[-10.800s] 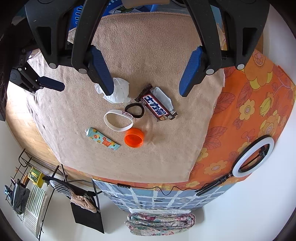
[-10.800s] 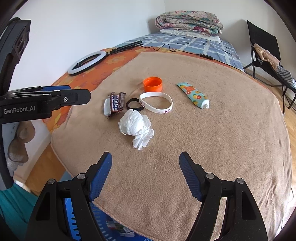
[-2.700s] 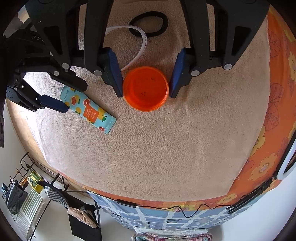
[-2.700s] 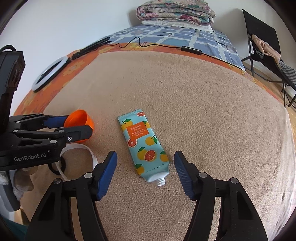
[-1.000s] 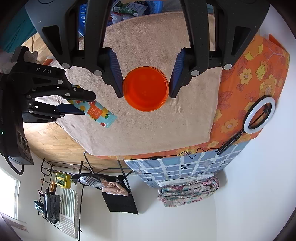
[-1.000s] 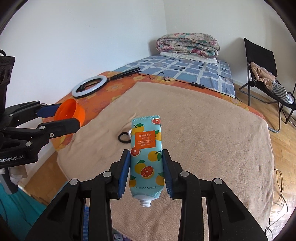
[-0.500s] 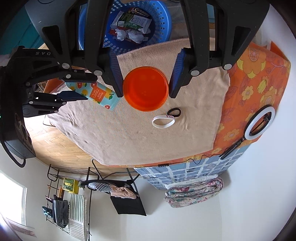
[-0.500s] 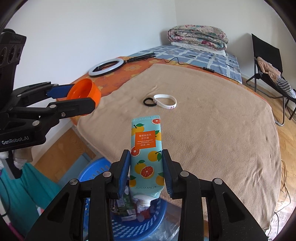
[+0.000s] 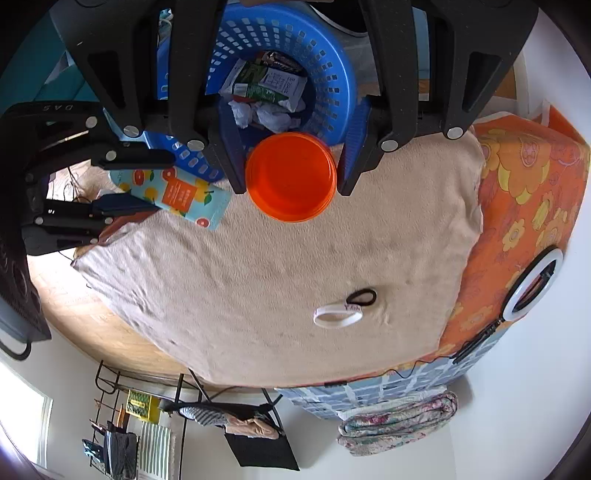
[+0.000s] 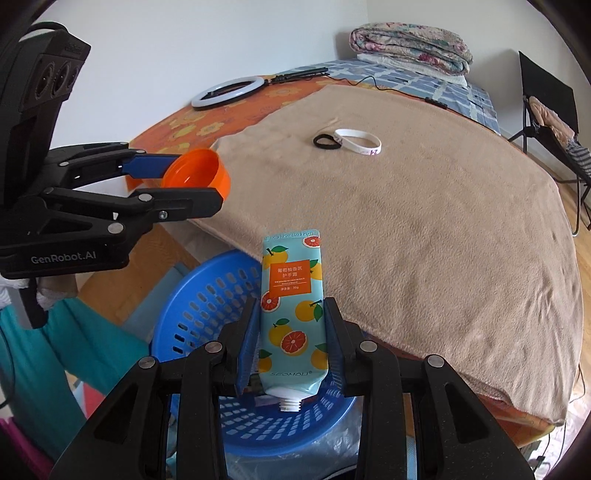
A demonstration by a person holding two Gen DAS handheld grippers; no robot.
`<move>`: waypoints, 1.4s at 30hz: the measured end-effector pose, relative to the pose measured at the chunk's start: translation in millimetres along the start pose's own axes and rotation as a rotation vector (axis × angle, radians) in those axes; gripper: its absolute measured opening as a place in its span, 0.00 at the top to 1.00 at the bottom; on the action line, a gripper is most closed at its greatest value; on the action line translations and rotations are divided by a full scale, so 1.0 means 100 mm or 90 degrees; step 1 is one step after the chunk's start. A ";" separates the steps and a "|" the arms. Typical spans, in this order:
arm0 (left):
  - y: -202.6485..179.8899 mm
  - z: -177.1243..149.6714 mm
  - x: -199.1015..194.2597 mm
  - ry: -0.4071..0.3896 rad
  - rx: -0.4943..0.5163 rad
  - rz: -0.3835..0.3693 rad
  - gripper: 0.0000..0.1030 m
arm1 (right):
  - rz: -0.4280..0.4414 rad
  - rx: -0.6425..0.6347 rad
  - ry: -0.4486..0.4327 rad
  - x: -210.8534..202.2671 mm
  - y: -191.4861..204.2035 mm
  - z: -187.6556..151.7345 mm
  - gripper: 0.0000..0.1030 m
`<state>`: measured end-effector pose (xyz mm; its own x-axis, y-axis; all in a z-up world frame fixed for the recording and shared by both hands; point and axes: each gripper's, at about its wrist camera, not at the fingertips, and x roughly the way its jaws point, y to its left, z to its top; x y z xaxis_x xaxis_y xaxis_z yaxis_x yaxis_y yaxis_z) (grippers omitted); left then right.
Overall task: Collect trash
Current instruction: 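Carry cap and tube over the blue basket and open both tools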
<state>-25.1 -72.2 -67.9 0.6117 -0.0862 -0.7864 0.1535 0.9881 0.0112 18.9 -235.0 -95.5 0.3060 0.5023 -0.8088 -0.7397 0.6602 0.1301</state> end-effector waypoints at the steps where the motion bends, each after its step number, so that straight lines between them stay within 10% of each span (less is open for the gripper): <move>1: -0.01 -0.05 0.04 0.011 0.003 -0.001 0.51 | 0.001 0.001 0.003 0.01 0.00 -0.03 0.69; 19: 0.05 -0.51 0.55 0.144 -0.029 -0.045 0.51 | 0.018 0.038 0.076 0.29 0.02 -0.34 0.69; 42: 0.07 -0.55 0.71 0.176 -0.024 -0.040 0.49 | 0.009 0.037 0.119 0.49 0.03 -0.40 0.61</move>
<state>-23.5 -64.7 -157.7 0.3666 -0.1151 -0.9232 0.1522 0.9864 -0.0625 7.8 -231.2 -157.3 0.1749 0.4035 -0.8981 -0.7056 0.6876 0.1715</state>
